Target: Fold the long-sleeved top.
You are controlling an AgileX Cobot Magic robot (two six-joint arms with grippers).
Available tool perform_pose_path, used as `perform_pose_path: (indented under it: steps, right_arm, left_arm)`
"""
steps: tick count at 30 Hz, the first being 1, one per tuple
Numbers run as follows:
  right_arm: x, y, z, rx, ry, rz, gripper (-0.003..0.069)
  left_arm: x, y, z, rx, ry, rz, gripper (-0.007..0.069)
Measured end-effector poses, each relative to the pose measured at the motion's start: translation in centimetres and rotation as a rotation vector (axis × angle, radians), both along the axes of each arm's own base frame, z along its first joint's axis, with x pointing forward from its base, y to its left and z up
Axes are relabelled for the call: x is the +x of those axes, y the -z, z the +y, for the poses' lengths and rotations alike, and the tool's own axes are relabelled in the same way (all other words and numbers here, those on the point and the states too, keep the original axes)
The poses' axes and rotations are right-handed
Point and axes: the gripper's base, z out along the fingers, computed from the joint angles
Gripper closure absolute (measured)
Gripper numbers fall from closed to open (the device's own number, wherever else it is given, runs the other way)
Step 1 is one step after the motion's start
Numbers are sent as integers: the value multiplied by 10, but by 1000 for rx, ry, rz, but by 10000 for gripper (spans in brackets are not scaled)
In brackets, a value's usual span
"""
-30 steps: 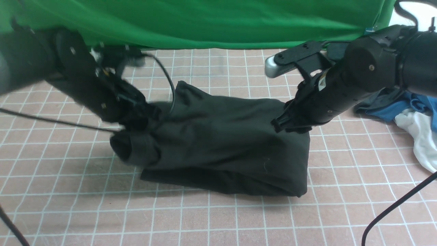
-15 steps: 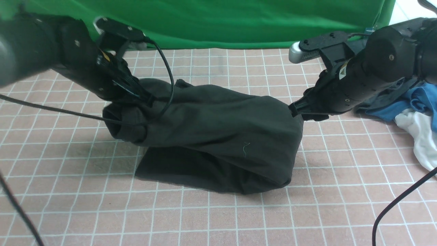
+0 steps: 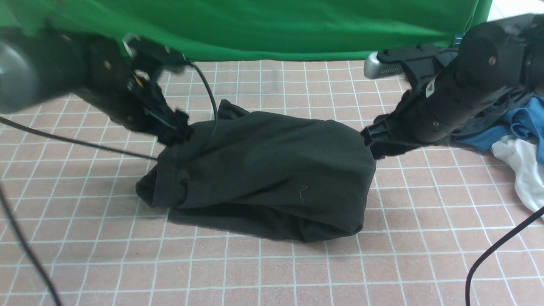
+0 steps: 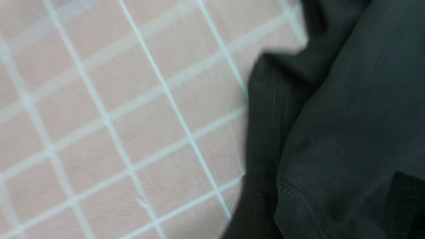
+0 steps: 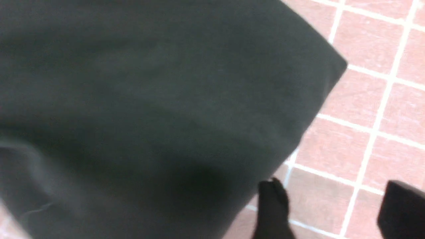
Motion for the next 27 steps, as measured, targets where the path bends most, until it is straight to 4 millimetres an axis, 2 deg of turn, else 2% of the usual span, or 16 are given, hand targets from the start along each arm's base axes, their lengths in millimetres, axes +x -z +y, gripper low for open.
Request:
perform_pose_path:
  steps: [3, 4, 6, 8, 9, 10, 11, 13, 16, 17, 18, 19, 20, 22, 25, 27]
  right_arm:
    - [3, -15, 8, 102, -49, -98, 419]
    - [3, -15, 9, 107, -50, -104, 440]
    - [11, -17, 13, 146, -64, -179, 564]
    - [15, -13, 15, 148, -67, -190, 596]
    - [20, -2, 16, 141, -71, -180, 620]
    - [21, 0, 16, 139, -71, -176, 624]
    - [27, 18, 16, 121, -74, -139, 629]
    - [34, 43, 16, 92, -88, -91, 630]
    - [40, 69, 12, 65, -88, -34, 630]
    - [40, 70, 12, 64, -89, -30, 630]
    - [44, 83, 5, 54, -71, -2, 630]
    - [45, 85, 4, 52, -70, 3, 630]
    - [47, 90, 0, 46, -66, 13, 631]
    - [48, 95, -3, 39, -68, 21, 631]
    - [50, 96, -5, 33, -73, 16, 631]
    - [50, 96, -5, 32, -77, 17, 631]
  left_arm:
    - [-13, -40, -3, -103, -23, -103, 74]
    - [-14, -41, -4, -113, -23, -106, 76]
    - [-20, -58, -16, -226, 36, -151, 176]
    - [-22, -58, -26, -274, 73, -146, 256]
    - [-23, -54, -42, -309, 153, -129, 382]
    - [-22, -53, -43, -313, 158, -127, 398]
    - [-22, -42, -64, -326, 249, -106, 514]
    - [-20, -25, -91, -343, 322, -88, 587]
    - [-17, 10, -121, -323, 388, -43, 606]
    - [-17, 10, -123, -325, 390, -44, 606]
    - [-17, 33, -136, -307, 421, 7, 606]
    - [-18, 35, -138, -306, 428, 14, 606]
    - [-20, 54, -148, -293, 454, 67, 606]
    - [-24, 72, -158, -283, 479, 124, 606]
    - [-27, 88, -165, -272, 495, 164, 606]
    - [-26, 89, -166, -272, 495, 165, 606]
